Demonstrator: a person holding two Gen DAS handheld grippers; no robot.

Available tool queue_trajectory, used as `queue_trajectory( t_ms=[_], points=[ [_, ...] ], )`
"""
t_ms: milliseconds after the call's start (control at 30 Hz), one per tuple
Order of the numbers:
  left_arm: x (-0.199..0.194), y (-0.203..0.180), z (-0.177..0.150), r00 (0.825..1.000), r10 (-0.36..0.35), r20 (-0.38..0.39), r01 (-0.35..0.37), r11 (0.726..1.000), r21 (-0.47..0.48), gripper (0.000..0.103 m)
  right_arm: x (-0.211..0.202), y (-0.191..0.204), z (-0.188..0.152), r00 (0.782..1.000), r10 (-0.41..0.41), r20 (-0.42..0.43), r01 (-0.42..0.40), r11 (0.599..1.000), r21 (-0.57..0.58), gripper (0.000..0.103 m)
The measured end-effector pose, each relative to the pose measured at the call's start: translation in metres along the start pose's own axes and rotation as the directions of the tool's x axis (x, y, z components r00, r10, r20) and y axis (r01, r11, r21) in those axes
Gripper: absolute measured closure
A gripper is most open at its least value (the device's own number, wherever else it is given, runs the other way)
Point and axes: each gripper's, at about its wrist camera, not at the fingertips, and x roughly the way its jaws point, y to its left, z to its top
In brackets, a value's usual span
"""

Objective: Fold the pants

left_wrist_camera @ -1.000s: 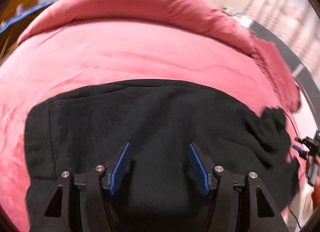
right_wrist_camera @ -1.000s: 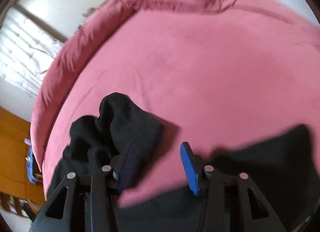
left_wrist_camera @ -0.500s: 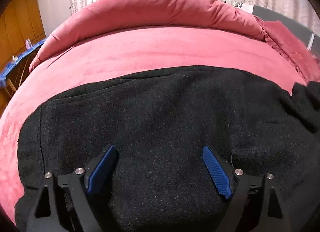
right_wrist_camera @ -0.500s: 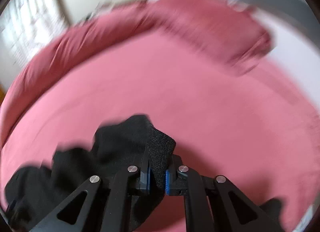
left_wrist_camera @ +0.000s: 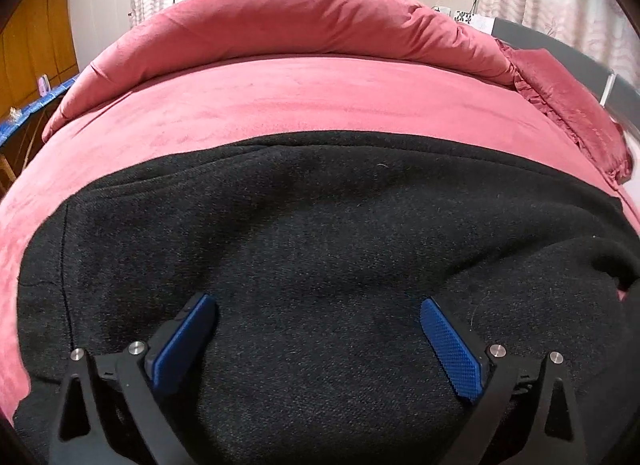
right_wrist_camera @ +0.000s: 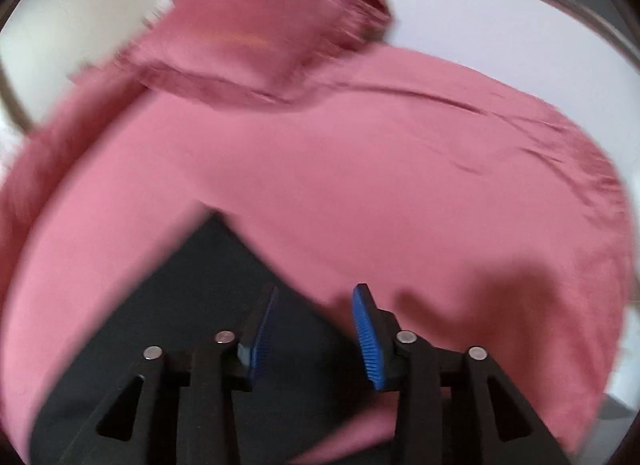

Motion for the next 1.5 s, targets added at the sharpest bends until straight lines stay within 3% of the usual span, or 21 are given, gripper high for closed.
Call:
queue_trajectory(
  t_ms=[67, 133, 233, 333, 367, 433, 533, 633, 700, 800, 867, 967, 1033, 1133, 1300, 1433, 1500],
  points=[
    [0.001, -0.002, 0.000, 1.000, -0.009, 0.004, 0.009, 1.000, -0.005, 0.001, 0.009, 0.042, 0.004, 0.997, 0.077, -0.027, -0.078, 0.995, -0.066, 0.058],
    [-0.003, 0.005, -0.002, 1.000, -0.024, 0.013, 0.024, 1.000, -0.015, 0.001, 0.025, 0.083, 0.001, 0.992, 0.083, -0.099, -0.099, 0.980, -0.172, 0.058],
    [-0.004, 0.013, -0.004, 0.999, -0.034, 0.019, 0.034, 0.999, -0.020, 0.001, 0.059, 0.132, -0.012, 0.985, -0.022, -0.172, -0.039, 0.937, -0.346, 0.057],
    [-0.004, 0.016, -0.007, 0.999, -0.036, 0.024, 0.037, 0.999, -0.020, 0.001, 0.092, 0.161, -0.033, 0.959, -0.112, -0.262, -0.013, 0.902, -0.432, 0.057],
    [-0.003, 0.017, -0.007, 0.999, -0.038, 0.023, 0.038, 0.999, -0.021, 0.001, 0.101, 0.169, -0.036, 0.961, -0.165, -0.220, 0.046, 0.885, -0.463, 0.057],
    [-0.002, 0.018, -0.009, 0.999, -0.039, 0.024, 0.039, 0.999, -0.021, 0.001, 0.103, 0.176, -0.036, 0.968, -0.184, -0.172, 0.082, 0.876, -0.475, 0.057],
    [-0.002, 0.021, -0.010, 0.998, -0.051, 0.026, 0.051, 0.998, -0.028, 0.001, 0.103, 0.171, -0.028, 0.973, -0.157, -0.170, 0.077, 0.913, -0.400, 0.056],
    [-0.003, 0.023, -0.011, 0.998, -0.055, 0.026, 0.056, 0.998, -0.030, 0.001, 0.072, 0.148, -0.027, 0.986, -0.003, -0.165, -0.046, 0.955, -0.292, 0.056],
    [-0.004, 0.023, -0.011, 0.999, -0.049, 0.021, 0.049, 0.998, -0.026, 0.001, 0.046, 0.136, -0.034, 0.979, 0.134, -0.152, -0.171, 0.949, -0.266, 0.056],
    [-0.008, 0.020, -0.007, 1.000, -0.028, 0.002, 0.029, 1.000, -0.010, 0.001, -0.006, 0.110, -0.063, 0.965, 0.223, -0.137, -0.253, 0.929, -0.270, 0.054],
    [-0.013, 0.015, -0.006, 1.000, 0.002, -0.020, -0.002, 1.000, 0.017, 0.000, -0.031, 0.070, -0.080, 0.952, 0.262, -0.159, -0.294, 0.925, -0.239, 0.053],
    [-0.034, 0.012, -0.011, 0.998, -0.007, -0.059, 0.009, 0.999, 0.036, 0.003, -0.079, 0.013, -0.109, 0.957, 0.250, -0.144, -0.274, 0.944, -0.181, 0.052],
    [-0.060, 0.019, -0.023, 0.997, -0.069, -0.046, 0.069, 0.998, -0.008, 0.003, -0.104, -0.031, -0.123, 0.961, 0.238, -0.138, -0.256, 0.959, -0.125, 0.051],
    [-0.097, 0.035, -0.044, 0.997, -0.081, -0.008, 0.080, 0.993, -0.084, 0.003, -0.136, -0.089, -0.147, 0.976, 0.182, -0.123, -0.193, 0.977, -0.089, 0.050],
    [-0.146, 0.054, -0.076, 0.996, -0.082, 0.017, 0.084, 0.971, -0.222, 0.000, -0.146, -0.163, -0.172, 0.976, 0.180, -0.126, -0.169, 0.981, 0.094, 0.050],
    [-0.173, 0.071, -0.112, 0.993, -0.104, 0.057, 0.118, 0.891, -0.439, 0.000, -0.142, -0.195, -0.186, 0.970, 0.213, -0.113, -0.186, 0.959, 0.214, 0.048],
    [-0.174, 0.075, -0.129, 0.993, -0.113, 0.027, 0.111, 0.849, -0.517, 0.000, -0.141, -0.202, -0.190, 0.972, 0.213, -0.099, -0.183, 0.951, 0.250, 0.047]
  ],
)
